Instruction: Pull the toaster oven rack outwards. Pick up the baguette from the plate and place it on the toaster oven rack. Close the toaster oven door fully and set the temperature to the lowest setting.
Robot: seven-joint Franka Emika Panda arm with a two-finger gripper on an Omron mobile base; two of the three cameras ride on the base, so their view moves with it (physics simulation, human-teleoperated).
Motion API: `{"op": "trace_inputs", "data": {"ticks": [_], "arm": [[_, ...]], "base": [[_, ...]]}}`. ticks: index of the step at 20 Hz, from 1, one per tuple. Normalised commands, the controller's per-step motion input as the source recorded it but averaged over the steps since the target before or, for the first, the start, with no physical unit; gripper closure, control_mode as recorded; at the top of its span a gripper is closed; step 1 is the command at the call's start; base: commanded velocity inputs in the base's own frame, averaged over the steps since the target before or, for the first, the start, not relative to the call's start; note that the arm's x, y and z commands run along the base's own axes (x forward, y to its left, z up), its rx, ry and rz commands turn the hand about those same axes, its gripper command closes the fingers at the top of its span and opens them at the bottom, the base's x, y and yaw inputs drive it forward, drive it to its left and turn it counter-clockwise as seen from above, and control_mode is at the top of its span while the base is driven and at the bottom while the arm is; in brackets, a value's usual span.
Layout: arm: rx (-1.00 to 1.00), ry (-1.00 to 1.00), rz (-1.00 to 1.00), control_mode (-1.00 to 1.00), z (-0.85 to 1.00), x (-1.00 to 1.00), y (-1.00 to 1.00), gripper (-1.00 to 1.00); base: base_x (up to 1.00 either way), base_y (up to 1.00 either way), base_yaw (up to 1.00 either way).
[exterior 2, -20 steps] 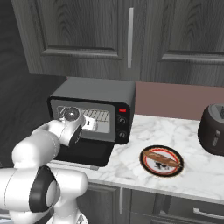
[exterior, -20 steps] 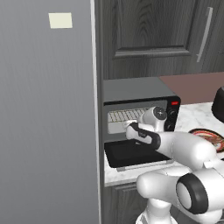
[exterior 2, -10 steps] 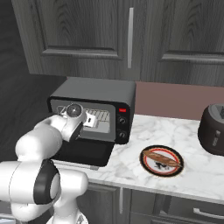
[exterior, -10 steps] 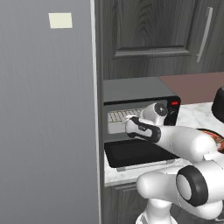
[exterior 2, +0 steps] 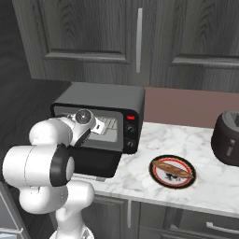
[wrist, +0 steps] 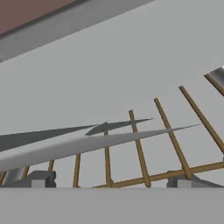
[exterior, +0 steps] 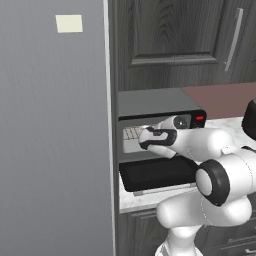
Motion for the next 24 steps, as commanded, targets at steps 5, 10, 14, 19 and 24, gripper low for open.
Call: {"op": "trace_inputs", "data": {"ticks": [5, 10, 14, 19, 24], "arm": [[0.00, 0.00, -0.08, -1.00, -0.25, 0.07, 0.00, -1.00], [0.00, 0.00, -0.06, -1.00, -0.15, 0.00, 0.00, -1.00], [0.00, 0.01, -0.02, -1.00, 0.00, 0.00, 0.00, -1.00], [0.00, 0.00, -0.01, -1.00, 0.00, 0.00, 0.00, 1.00], [0.00, 0.02, 0.00, -1.00, 0.00, 0.00, 0.00, 1.00]], "base": [[0.00, 0.00, 0.00], [0.00, 0.00, 0.00], [0.00, 0.00, 0.00], [0.00, 0.00, 0.00], [0.00, 0.00, 0.00]]}}
